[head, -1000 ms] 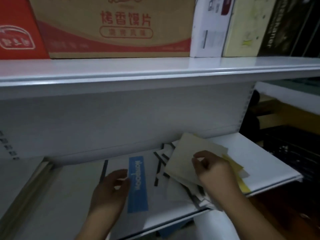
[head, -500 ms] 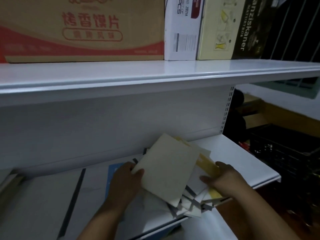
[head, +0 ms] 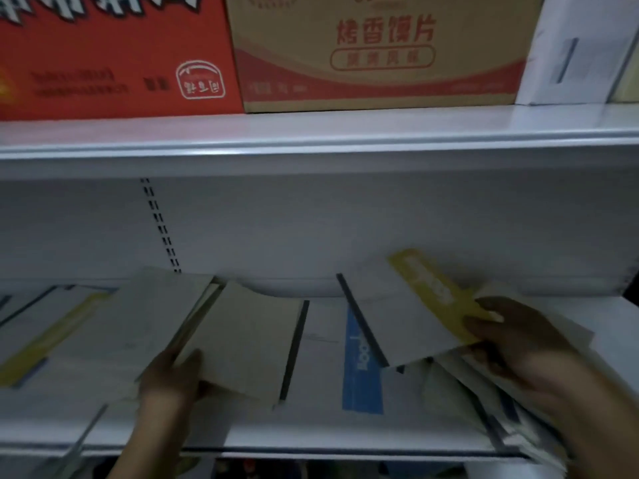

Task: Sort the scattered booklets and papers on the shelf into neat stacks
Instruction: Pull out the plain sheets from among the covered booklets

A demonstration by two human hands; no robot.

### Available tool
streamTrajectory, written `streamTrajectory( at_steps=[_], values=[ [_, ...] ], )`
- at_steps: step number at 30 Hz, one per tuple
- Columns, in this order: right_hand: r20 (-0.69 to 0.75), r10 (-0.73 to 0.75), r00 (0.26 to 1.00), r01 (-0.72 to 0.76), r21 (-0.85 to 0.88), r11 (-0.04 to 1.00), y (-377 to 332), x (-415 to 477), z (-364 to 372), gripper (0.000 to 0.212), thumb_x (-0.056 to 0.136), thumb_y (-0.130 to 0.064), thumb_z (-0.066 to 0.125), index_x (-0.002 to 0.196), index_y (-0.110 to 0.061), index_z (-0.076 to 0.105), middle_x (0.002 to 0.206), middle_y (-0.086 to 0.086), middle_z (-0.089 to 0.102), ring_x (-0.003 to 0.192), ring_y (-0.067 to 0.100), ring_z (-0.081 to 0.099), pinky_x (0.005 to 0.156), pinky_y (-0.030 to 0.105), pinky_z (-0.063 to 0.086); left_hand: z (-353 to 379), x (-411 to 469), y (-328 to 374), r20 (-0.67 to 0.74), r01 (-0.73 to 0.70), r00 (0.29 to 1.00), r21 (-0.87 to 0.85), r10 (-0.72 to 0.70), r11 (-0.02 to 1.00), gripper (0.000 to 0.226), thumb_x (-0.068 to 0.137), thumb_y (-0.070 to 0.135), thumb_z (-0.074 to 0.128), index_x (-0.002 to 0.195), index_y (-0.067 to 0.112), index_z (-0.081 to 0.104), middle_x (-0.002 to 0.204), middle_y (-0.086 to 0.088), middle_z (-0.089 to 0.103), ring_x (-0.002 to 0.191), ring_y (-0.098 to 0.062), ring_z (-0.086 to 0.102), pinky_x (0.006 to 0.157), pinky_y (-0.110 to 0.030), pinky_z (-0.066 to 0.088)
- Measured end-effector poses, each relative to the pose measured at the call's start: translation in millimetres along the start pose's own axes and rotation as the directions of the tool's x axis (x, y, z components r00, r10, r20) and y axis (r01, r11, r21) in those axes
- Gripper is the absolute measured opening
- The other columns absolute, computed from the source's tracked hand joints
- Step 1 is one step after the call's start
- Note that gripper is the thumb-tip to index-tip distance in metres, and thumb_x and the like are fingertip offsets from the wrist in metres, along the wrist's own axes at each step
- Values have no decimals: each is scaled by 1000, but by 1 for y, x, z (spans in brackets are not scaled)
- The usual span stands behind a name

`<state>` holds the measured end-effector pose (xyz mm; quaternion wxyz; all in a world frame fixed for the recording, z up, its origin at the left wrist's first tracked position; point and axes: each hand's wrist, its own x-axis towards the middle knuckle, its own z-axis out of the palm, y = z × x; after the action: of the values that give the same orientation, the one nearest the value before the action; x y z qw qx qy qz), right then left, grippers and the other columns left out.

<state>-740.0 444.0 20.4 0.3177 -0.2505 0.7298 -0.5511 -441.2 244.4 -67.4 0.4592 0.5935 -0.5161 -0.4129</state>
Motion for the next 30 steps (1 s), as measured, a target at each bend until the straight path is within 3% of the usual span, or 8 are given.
streamTrajectory(
  at_steps=[5,8,10,12,14,18,24,30],
  values=[
    [26,30,999,-29,-39,999,38,1,102,9,93,-2,42,91,-3,50,56,16,56,25,11,46,32,17,35,-4,-11,-8,109,-203,977,178,186,963,45,82,27,42,97,-7,67,100,-29,62,94,-39,56,82,-36,43],
    [45,96,994,-94,-55,994,52,-1,118,10,94,-16,47,101,-9,49,70,19,62,27,12,50,33,19,40,12,-22,2,159,-476,879,212,450,854,30,72,20,52,87,40,68,99,-6,65,92,-16,59,73,-2,37],
    [144,146,979,-111,-228,967,55,-3,110,33,92,-36,49,118,-16,46,77,19,67,39,16,56,42,26,47,28,-30,7,232,-470,872,148,431,870,35,71,21,53,79,54,63,95,4,64,84,4,58,71,6,36],
    [131,132,982,-44,-527,849,53,-6,91,63,87,-52,49,141,-27,29,105,17,69,70,21,64,67,33,54,47,-41,17,324,-425,867,87,378,901,30,77,18,59,68,46,65,89,6,67,76,13,59,66,2,43],
    [79,-30,996,75,-662,746,47,-11,63,63,86,-54,49,142,-29,34,121,8,65,92,22,63,80,23,49,74,-57,26,426,-409,838,80,340,909,39,82,10,64,63,44,67,80,9,69,68,6,63,69,-19,55],
    [-179,-252,951,99,-597,796,41,-22,-13,19,87,-39,57,103,-29,60,66,-9,59,75,18,60,62,20,45,135,-98,63,602,-510,707,71,371,857,13,87,23,60,97,28,67,100,1,68,82,-11,61,79,-29,50],
    [-425,-134,895,-165,-596,786,80,-11,-100,44,83,-38,63,122,-18,57,115,8,61,100,26,60,74,25,43,226,-129,75,719,-790,568,338,401,512,63,77,66,50,114,14,56,114,-8,54,109,-25,51,89,-33,46],
    [-292,-39,956,-176,-674,718,86,-7,-102,75,72,-57,66,133,-17,47,127,6,49,112,21,54,88,26,45,229,-118,70,716,-682,633,334,296,651,43,76,45,67,104,15,52,103,-5,57,93,-23,59,73,-30,47]
  ],
)
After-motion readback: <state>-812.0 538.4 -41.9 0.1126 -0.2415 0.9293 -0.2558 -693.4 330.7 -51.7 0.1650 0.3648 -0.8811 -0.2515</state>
